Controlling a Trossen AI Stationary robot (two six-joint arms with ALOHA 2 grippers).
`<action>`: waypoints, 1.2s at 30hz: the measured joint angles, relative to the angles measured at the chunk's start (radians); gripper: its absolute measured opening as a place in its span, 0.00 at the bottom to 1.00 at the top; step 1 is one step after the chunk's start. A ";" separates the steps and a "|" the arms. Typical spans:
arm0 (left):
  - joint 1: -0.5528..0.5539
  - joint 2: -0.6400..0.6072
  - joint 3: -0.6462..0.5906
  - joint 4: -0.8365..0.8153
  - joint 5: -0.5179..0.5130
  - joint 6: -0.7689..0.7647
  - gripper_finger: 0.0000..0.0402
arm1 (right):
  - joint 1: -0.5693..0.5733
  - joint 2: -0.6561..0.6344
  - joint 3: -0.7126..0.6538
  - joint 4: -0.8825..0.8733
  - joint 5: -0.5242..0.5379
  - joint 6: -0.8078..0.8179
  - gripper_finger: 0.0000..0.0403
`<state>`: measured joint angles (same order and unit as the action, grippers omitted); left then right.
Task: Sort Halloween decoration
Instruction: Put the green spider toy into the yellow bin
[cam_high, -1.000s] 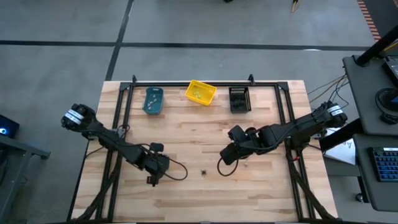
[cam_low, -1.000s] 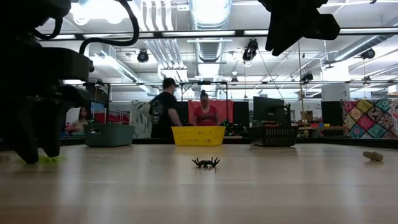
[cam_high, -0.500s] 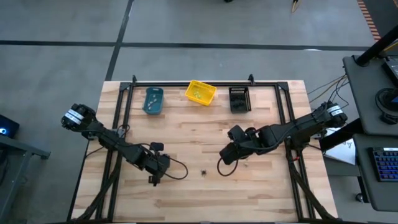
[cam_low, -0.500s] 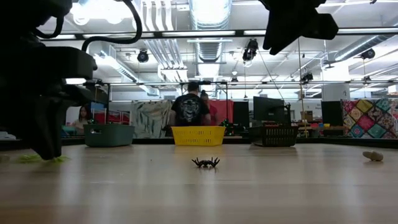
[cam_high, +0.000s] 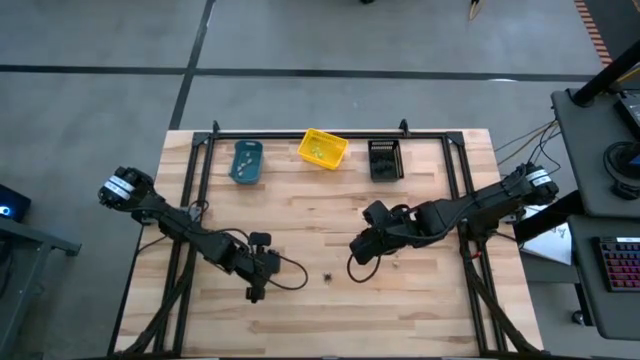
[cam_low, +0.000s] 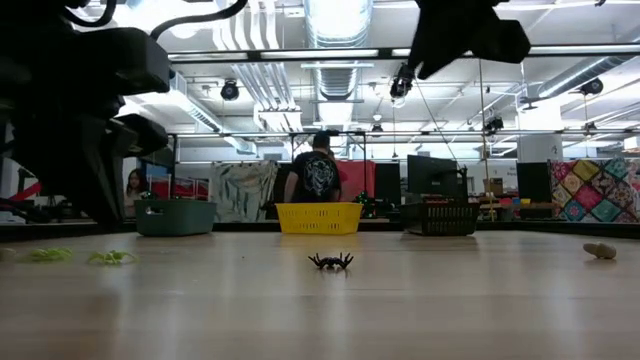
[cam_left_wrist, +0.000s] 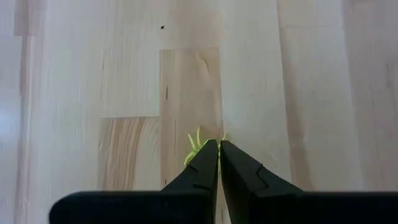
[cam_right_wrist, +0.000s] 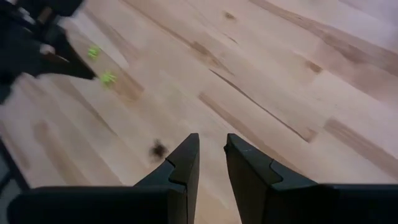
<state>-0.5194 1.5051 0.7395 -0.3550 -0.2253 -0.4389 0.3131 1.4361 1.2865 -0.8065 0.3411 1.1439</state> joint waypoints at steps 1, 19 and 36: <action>0.000 0.000 0.000 0.000 0.000 0.000 0.00 | -0.005 0.000 0.000 0.020 0.000 -0.003 0.18; -0.003 -0.244 -0.070 0.126 -0.028 -0.187 0.00 | -0.130 0.072 0.000 0.357 -0.184 -0.212 0.15; -0.025 -0.235 -0.168 0.146 -0.027 -0.325 0.00 | -0.170 0.304 0.015 0.579 -0.323 -0.126 0.15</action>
<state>-0.5448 1.2706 0.5719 -0.2086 -0.2524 -0.7634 0.1429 1.7397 1.3018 -0.2272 0.0178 1.0183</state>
